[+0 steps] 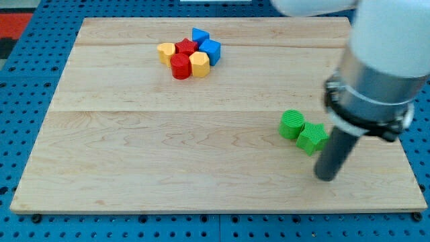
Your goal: Separate the green circle and green star
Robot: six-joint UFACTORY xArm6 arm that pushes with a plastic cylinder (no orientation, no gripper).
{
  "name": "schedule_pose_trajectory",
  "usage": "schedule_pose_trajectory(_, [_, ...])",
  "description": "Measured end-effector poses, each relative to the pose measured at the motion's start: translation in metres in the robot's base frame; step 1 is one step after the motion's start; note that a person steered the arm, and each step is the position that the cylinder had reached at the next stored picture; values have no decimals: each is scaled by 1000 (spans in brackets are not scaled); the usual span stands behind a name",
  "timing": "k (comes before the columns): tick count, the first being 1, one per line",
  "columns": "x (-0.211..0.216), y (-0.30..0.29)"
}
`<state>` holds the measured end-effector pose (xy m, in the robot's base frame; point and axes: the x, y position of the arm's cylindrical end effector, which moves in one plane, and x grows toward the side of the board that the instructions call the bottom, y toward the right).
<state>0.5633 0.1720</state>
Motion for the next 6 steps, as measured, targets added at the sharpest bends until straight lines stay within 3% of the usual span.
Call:
schedule_pose_trajectory(1, [-27,5])
schedule_pose_trajectory(4, [-133,-124])
schedule_pose_trajectory(5, [-152,-130])
schedule_pose_trajectory(6, [-163,-96])
